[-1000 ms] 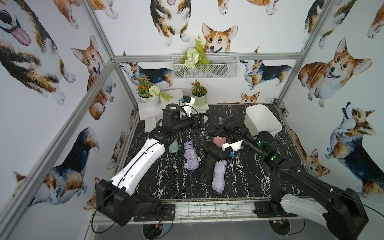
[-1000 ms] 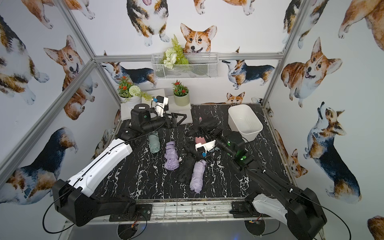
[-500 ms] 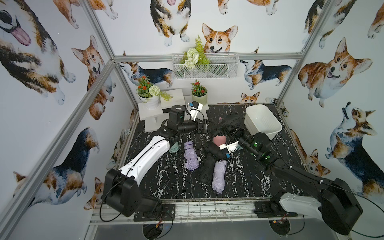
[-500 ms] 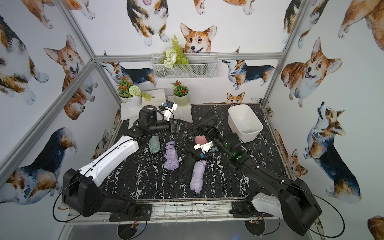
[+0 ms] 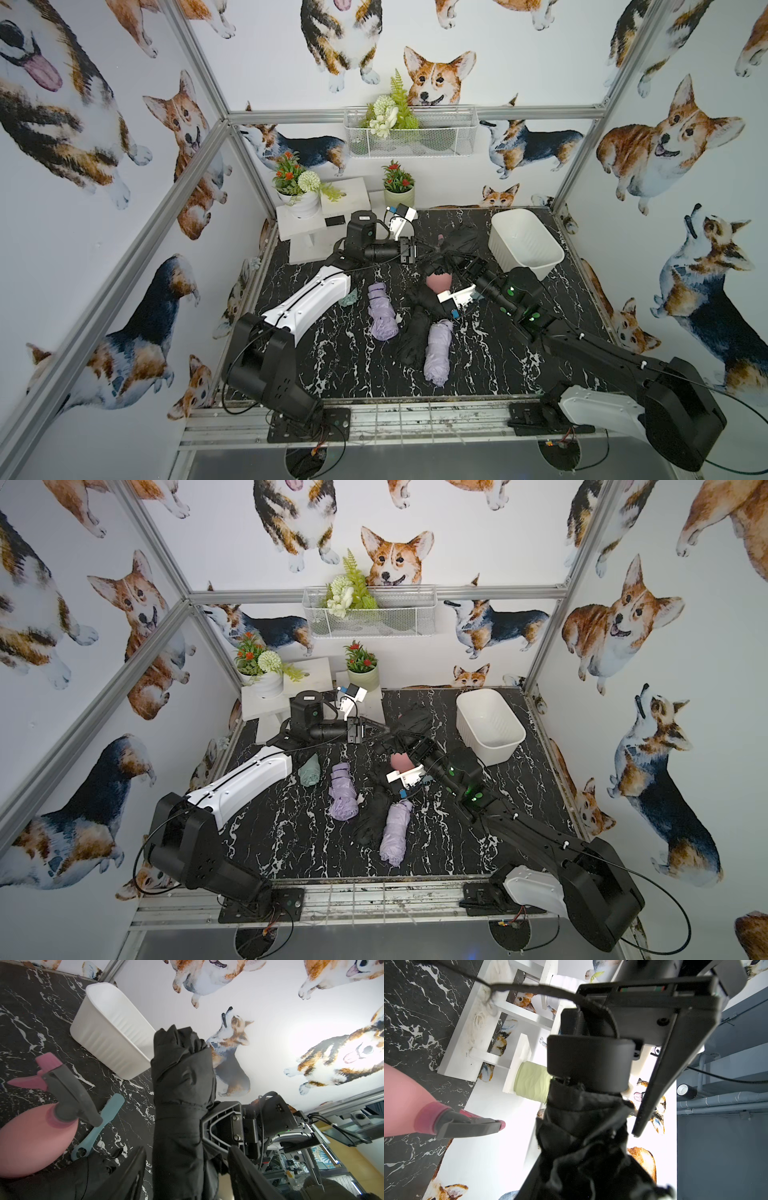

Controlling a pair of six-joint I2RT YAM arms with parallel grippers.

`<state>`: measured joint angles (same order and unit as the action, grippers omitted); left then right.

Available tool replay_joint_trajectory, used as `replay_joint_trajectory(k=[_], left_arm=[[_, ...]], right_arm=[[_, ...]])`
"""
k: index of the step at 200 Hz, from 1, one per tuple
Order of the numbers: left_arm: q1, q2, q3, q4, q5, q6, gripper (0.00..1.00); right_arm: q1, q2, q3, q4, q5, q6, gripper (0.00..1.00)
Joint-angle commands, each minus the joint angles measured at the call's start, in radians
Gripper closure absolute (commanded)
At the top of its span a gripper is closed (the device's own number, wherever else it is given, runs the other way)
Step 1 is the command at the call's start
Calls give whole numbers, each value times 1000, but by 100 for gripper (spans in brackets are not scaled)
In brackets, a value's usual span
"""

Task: Put the umbrella into the storage box
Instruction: Place the umbrella in the storage box.

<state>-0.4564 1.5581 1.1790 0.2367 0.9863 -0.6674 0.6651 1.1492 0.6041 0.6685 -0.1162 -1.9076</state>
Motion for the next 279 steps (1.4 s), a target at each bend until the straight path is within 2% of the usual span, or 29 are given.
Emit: replay_joint_trajectory(k=[1, 25, 51, 98, 131, 151, 172, 193, 207, 246, 279], left_arm=[[-2, -4, -7, 58, 54, -18, 33], [-4, -3, -5, 32, 71, 3, 33], [-7, 0, 16, -85, 49, 86, 31], [-25, 25, 32, -84, 76, 88, 33], [-45, 34, 51, -82, 83, 86, 46], [-49, 37, 54, -65, 83, 75, 59], [-49, 33, 48, -38, 62, 53, 73], [-51, 33, 32, 64, 57, -7, 88], [-53, 39, 34, 127, 55, -45, 98], [-52, 28, 34, 213, -9, -70, 100], [-53, 6, 36, 199, -121, -24, 100]], right_arm=[[1, 2, 12, 114, 24, -2, 97], [-1, 3, 21, 125, 41, 4, 96], [1, -3, 23, 142, 41, 17, 95], [7, -8, 25, 135, 41, 15, 93], [13, 1, 23, 131, 44, 10, 92], [16, 1, 22, 131, 46, 13, 90], [18, -2, 17, 139, 48, 30, 79], [19, -2, 11, 163, 69, 76, 58], [19, 4, 6, 191, 98, 117, 51], [24, -21, -22, 222, 169, 299, 33], [28, -137, -38, 79, 188, 646, 31]])
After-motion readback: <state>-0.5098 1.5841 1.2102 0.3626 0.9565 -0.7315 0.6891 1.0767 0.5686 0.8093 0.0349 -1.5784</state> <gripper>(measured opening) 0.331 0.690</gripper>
